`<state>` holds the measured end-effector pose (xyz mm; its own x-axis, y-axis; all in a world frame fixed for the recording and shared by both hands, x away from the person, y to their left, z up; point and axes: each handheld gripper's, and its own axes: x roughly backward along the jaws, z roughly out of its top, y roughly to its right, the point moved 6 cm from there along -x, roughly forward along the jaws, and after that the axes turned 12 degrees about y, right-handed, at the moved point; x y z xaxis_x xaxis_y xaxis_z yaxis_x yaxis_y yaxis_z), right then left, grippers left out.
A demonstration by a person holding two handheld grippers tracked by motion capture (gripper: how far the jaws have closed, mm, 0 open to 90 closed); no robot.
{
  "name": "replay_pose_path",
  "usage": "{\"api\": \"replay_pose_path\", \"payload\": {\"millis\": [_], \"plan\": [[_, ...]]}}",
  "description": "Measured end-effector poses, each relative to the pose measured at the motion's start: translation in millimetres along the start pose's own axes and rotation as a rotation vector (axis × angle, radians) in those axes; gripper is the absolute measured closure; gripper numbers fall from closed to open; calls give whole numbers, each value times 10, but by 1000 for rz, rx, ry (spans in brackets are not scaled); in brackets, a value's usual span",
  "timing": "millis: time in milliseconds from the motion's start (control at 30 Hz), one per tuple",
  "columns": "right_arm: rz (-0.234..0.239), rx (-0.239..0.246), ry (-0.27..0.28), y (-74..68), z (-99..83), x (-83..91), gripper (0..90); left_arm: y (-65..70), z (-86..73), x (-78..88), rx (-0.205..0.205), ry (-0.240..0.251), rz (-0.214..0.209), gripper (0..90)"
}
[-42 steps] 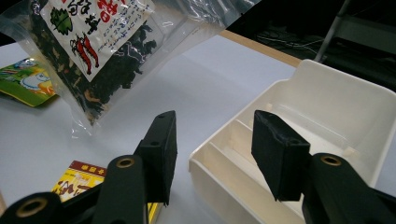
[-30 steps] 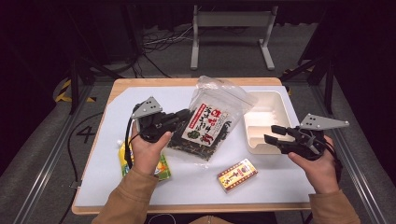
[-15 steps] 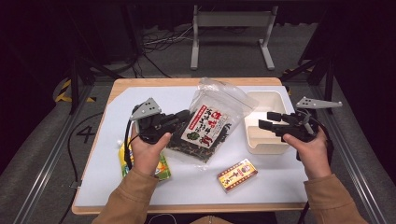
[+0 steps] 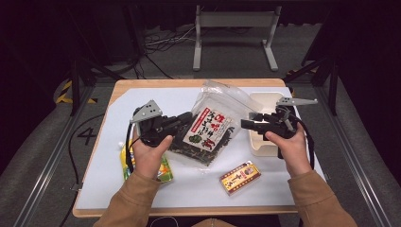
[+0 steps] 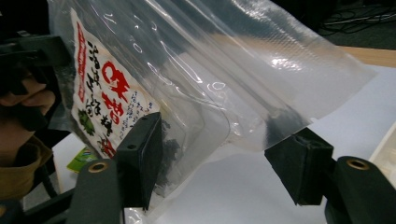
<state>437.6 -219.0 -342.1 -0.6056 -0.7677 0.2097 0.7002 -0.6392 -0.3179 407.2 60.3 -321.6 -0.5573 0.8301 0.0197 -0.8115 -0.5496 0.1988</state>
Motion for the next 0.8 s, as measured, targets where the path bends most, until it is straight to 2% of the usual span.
{"api": "replay_pose_path", "payload": {"millis": [267, 433, 533, 700, 800], "plan": [[15, -78, -7, 74, -92, -149, 387, -17, 3, 14, 5, 9, 1, 880], [43, -70, -3, 43, -101, -180, 450, -15, -3, 12, 4, 9, -2, 881], [83, -68, 10, -1, -70, -156, 552, -20, 1, 19, 12, 24, -5, 881], [86, -26, 31, -55, -1, -92, 720, -25, 1, 22, 13, 32, 3, 880], [96, -11, 40, -75, 36, -55, 785, -36, -9, 19, 13, 31, 6, 878]]}}
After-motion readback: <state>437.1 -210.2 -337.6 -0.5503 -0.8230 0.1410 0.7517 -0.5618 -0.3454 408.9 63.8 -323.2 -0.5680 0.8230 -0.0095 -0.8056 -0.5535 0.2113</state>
